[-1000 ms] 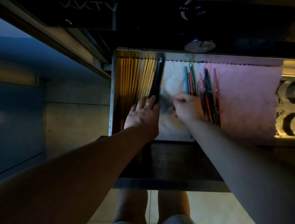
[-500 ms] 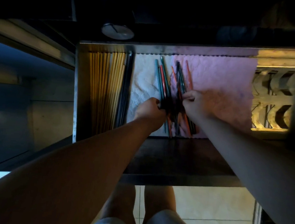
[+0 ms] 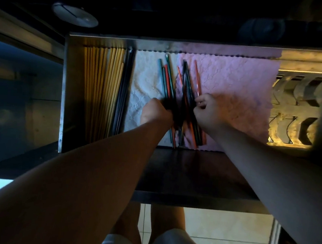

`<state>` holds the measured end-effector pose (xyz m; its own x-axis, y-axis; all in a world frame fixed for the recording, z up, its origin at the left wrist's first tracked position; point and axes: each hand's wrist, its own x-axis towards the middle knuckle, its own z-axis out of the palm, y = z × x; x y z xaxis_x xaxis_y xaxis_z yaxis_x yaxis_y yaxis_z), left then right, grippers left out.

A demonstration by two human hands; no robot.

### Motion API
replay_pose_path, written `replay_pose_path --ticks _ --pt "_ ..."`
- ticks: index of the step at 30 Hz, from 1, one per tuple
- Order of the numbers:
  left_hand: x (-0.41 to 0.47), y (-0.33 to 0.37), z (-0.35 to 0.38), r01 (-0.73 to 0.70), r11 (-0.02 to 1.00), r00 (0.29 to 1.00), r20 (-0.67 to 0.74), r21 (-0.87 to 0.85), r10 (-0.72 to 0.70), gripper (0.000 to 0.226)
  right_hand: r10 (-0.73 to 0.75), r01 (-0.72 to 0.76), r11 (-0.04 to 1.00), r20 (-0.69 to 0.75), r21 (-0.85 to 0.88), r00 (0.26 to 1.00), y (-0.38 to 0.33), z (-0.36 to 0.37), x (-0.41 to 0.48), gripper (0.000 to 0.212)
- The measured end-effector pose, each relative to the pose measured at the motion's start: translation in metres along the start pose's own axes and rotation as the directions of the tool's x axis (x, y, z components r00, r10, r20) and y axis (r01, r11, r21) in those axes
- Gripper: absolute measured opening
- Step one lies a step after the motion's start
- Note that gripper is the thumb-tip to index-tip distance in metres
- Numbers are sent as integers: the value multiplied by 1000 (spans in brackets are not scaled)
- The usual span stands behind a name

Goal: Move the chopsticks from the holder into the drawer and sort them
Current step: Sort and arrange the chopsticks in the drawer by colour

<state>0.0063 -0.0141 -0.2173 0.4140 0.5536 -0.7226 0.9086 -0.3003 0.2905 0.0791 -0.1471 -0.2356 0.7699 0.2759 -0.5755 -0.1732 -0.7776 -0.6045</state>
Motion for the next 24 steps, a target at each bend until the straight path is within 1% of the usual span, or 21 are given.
replay_pose_path --ticks 4,9,15,16,19,22,24 --pt "4 4 1 103 994 995 2 -43 -103 20 -13 13 1000 22 -15 1000 -1 -3 1 29" --pt "4 10 1 162 978 987 36 -134 -159 19 -19 19 1000 8 -8 1000 -3 -1 -1 29" --pt "-1 6 0 135 971 991 51 -198 -127 16 -7 7 1000 23 -1 1000 -4 -4 -2 27" --pt "-2 6 0 130 968 991 43 -216 -123 18 1 -1 1000 24 0 1000 -4 -3 -2 27" --pt "-6 9 -3 128 961 991 -7 -247 -134 28 23 -23 1000 35 -14 999 -7 -3 -2 27" --pt "-7 15 -2 125 943 985 -73 -309 -154 25 26 -26 1000 33 0 999 -10 -4 -3 24" --pt "-5 19 -1 75 933 984 -124 -351 -126 19 27 -27 1000 31 3 999 -13 -5 -4 22"
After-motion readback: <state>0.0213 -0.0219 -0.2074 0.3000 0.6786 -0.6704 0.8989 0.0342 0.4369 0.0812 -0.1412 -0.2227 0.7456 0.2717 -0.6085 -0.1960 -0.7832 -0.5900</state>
